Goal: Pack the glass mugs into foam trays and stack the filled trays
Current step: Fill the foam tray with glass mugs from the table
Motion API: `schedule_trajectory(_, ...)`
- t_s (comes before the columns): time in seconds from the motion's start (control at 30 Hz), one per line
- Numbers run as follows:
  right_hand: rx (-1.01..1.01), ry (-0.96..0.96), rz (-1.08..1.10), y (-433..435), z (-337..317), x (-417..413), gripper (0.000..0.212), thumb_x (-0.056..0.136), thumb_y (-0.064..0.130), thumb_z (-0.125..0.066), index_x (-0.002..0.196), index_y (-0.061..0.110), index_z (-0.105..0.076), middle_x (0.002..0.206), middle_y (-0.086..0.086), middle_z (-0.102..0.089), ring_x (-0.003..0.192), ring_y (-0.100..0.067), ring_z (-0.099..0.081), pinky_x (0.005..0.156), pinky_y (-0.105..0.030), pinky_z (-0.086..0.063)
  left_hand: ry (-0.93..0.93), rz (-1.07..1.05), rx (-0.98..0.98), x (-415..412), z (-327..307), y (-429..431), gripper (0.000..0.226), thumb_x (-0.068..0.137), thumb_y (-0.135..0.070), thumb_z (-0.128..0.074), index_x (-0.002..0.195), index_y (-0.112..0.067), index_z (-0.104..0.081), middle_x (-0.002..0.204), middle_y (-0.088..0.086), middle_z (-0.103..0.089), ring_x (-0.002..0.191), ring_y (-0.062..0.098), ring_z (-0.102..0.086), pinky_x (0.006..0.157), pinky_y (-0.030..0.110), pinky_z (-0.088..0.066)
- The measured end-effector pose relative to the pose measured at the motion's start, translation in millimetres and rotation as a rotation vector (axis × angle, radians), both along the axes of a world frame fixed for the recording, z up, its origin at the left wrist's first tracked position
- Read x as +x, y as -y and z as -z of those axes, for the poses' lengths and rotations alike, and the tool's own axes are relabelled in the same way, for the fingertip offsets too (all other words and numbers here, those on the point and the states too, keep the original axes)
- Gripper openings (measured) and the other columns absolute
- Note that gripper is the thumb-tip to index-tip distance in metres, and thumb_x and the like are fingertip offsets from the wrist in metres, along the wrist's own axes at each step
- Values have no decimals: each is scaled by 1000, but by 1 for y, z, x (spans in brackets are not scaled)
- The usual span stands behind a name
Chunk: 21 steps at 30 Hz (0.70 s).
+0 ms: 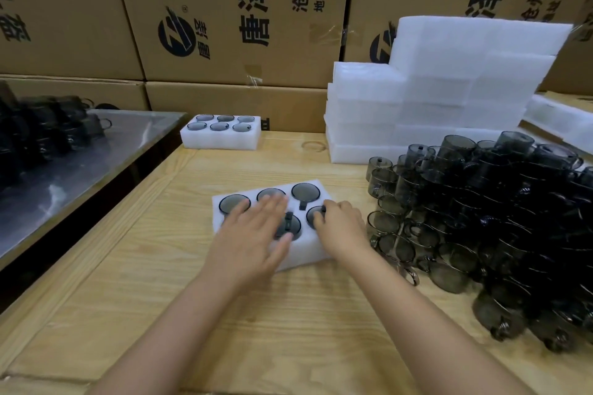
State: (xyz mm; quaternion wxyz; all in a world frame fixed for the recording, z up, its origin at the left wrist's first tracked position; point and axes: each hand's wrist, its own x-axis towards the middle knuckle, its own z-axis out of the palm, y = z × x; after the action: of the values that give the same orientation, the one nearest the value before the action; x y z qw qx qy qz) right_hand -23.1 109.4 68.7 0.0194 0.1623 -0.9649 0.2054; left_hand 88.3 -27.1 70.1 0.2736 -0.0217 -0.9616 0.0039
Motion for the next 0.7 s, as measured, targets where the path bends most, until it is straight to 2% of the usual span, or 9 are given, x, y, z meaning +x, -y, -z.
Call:
schedule_trajectory(0.13, -18, -93, 59, 1, 10, 12, 36, 98, 35, -33, 123, 16, -50, 127, -9, -48, 118, -29, -40, 97, -35, -31, 162, -29, -88, -11, 11, -23, 58, 88, -45, -30, 118, -13, -69, 122, 5, -66, 111, 19, -64, 89, 40, -54)
schedule_trajectory(0.23, -68, -115, 47, -2, 13, 15, 38, 99, 37, -32, 126, 17, -48, 129, -6, -49, 118, -27, -40, 98, -35, -31, 144, -12, -99, -16, 16, -18, 56, 88, -45, -34, 115, -13, -70, 119, 7, -68, 109, 20, -65, 87, 40, -55)
schedule_trajectory(0.3, -188, -123, 19, -6, 16, 16, 41, 98, 39, -35, 132, 18, -45, 135, -4, -47, 120, -26, -39, 100, -33, -29, 121, 0, -128, -20, 18, -12, 54, 88, -46, -36, 113, -13, -71, 118, 7, -68, 107, 20, -66, 86, 39, -56)
schedule_trajectory(0.37, -334, -120, -22, -9, 24, 22, 49, 98, 38, -39, 142, 18, -36, 147, -2, -34, 129, -25, -33, 105, -29, -23, 95, 11, -160, -26, 21, -3, 54, 88, -47, -37, 114, -13, -71, 118, 6, -68, 106, 20, -67, 85, 39, -56)
schedule_trajectory(0.43, -452, -101, -103, -7, 36, 33, 57, 98, 38, -41, 149, 20, -22, 157, -1, -10, 141, -19, -16, 110, -20, -11, 79, 27, -169, -35, 21, 9, 56, 91, -48, -33, 114, -14, -71, 118, 6, -69, 105, 20, -67, 84, 40, -56)
schedule_trajectory(0.5, -442, -80, -163, -2, 47, 41, 64, 98, 42, -37, 151, 26, -6, 158, 2, 12, 144, -13, 5, 109, -16, 4, 105, 8, -166, -46, 18, 22, 63, 95, -50, -24, 114, -13, -71, 117, 6, -69, 103, 21, -68, 82, 41, -57)
schedule_trajectory(0.57, -380, -103, -148, 0, 54, 41, 66, 98, 46, -32, 150, 26, 2, 157, 0, 17, 143, -13, 14, 108, -17, 12, 102, -23, -164, -63, 14, 40, 62, 92, -50, -28, 114, -10, -70, 117, 8, -68, 103, 23, -68, 81, 43, -57)
schedule_trajectory(0.63, -359, -148, -116, -1, 54, 37, 64, 98, 45, -30, 150, 24, 1, 158, 0, 9, 144, -14, 12, 107, -17, 15, 157, -103, -159, -84, 14, 63, 60, 93, -50, -33, 132, -12, -57, 137, 7, -55, 122, 22, -57, 97, 39, -47)
schedule_trajectory(0.7, -334, -151, -112, -1, 55, 36, 64, 98, 46, -26, 150, 23, 4, 158, 1, 4, 144, -15, 9, 110, -18, 13, 284, -200, -159, -106, 15, 99, 59, 99, -51, -29, 150, -22, -26, 158, -2, -23, 144, 15, -26, 113, 33, -23)
